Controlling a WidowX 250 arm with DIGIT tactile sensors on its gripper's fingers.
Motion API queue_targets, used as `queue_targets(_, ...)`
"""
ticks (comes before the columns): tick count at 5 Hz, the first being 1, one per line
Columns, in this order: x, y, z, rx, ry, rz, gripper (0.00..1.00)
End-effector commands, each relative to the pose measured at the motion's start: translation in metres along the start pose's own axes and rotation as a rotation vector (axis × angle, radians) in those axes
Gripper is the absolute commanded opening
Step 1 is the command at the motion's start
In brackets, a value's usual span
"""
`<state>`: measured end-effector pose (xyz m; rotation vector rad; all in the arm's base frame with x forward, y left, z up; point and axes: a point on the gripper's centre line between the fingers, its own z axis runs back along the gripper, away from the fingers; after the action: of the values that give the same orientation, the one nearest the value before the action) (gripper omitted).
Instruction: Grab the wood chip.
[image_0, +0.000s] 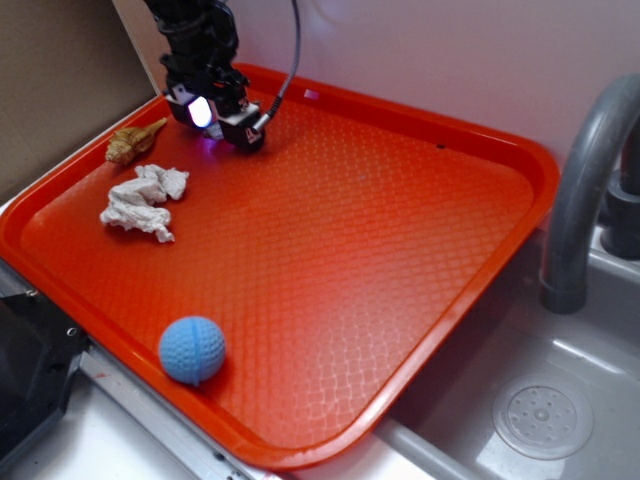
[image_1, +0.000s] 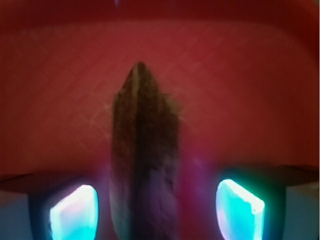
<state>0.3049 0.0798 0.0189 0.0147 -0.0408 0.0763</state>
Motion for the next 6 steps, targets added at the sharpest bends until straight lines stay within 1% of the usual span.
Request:
queue_targets(1, 0.003, -0.009, 0.002, -0.027, -0.026, -0.089, 0.0)
queue_targets(2, 0.002, -0.009, 0.002, -0.03, -0.026, -0.093, 0.0)
queue_targets(3, 0.001, -0.014, 0.001, 0.019, -0.023, -0.113, 0.0)
queue_targets(4, 0.0, -0.019, 0.004, 0.044, 0.006, -0.16, 0.0)
queue_targets(5, -0.008, -0.025, 0.035, 0.113, 0.015, -0.138, 0.0)
queue_targets(6, -0.029, -0.038, 0.083, 0.123, -0.017, -0.098, 0.0)
